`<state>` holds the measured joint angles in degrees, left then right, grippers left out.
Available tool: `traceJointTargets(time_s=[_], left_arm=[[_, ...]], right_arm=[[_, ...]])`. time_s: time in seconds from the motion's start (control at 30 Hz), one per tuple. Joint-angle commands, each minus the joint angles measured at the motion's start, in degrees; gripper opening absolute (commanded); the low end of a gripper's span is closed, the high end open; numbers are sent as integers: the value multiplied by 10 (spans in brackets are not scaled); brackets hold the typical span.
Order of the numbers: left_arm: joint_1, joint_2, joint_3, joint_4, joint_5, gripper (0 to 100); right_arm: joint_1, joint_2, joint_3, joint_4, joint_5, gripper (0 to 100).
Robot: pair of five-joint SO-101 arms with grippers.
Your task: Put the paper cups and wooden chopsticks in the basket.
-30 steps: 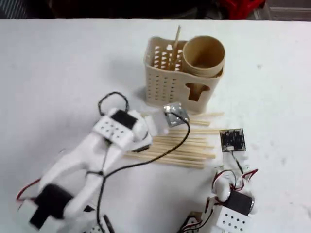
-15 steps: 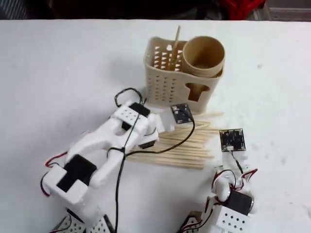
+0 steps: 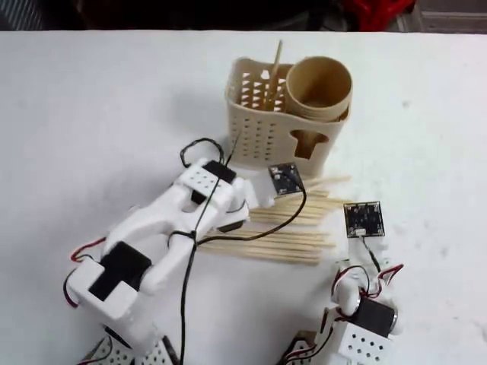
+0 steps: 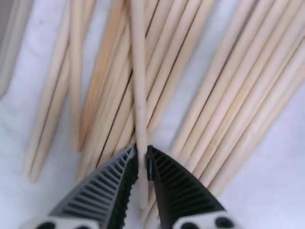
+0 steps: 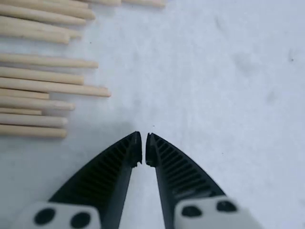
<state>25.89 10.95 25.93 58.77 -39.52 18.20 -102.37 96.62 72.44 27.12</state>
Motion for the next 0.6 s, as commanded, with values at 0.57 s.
traceJointTargets(time_s=[0.57], left_arm=[[-83,-419,-8,220,-4,23]], right_arm=[[4,-6,3,3,4,35]])
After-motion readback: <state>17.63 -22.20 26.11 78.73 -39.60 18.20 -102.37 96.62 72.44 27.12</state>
